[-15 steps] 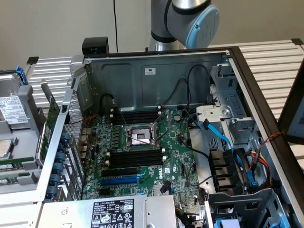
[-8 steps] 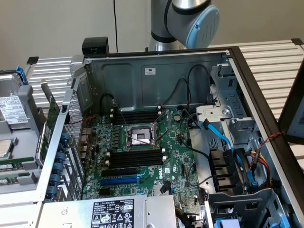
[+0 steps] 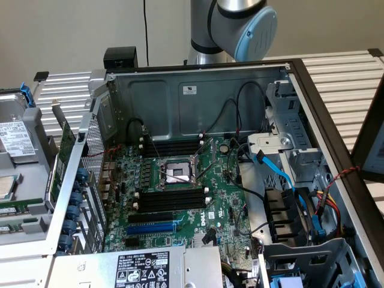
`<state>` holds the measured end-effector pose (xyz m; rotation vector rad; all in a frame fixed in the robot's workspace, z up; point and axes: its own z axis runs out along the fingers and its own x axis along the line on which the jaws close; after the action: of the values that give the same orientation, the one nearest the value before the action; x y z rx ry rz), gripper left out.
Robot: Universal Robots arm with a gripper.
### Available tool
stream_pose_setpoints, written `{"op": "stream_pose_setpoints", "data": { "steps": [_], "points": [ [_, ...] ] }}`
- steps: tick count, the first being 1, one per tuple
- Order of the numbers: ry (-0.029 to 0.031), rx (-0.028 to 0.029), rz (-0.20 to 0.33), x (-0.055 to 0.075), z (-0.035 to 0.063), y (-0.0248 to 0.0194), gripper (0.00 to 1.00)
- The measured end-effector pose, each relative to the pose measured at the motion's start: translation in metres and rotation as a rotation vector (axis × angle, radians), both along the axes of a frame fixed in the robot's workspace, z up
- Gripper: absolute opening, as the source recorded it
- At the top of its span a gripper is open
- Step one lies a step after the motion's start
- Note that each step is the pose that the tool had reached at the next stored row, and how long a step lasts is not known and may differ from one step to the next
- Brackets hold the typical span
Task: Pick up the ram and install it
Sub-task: 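Pick up the ram and move it above insertion slot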
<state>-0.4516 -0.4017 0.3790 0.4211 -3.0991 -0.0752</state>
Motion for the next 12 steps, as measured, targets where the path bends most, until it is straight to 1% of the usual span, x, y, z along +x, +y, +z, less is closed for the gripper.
{"op": "stream_pose_setpoints", "data": {
  "steps": [12],
  "points": [
    [0.0001,0.0006,0.219,-0.0007,-0.0046,0.0,0.11]
  ]
}}
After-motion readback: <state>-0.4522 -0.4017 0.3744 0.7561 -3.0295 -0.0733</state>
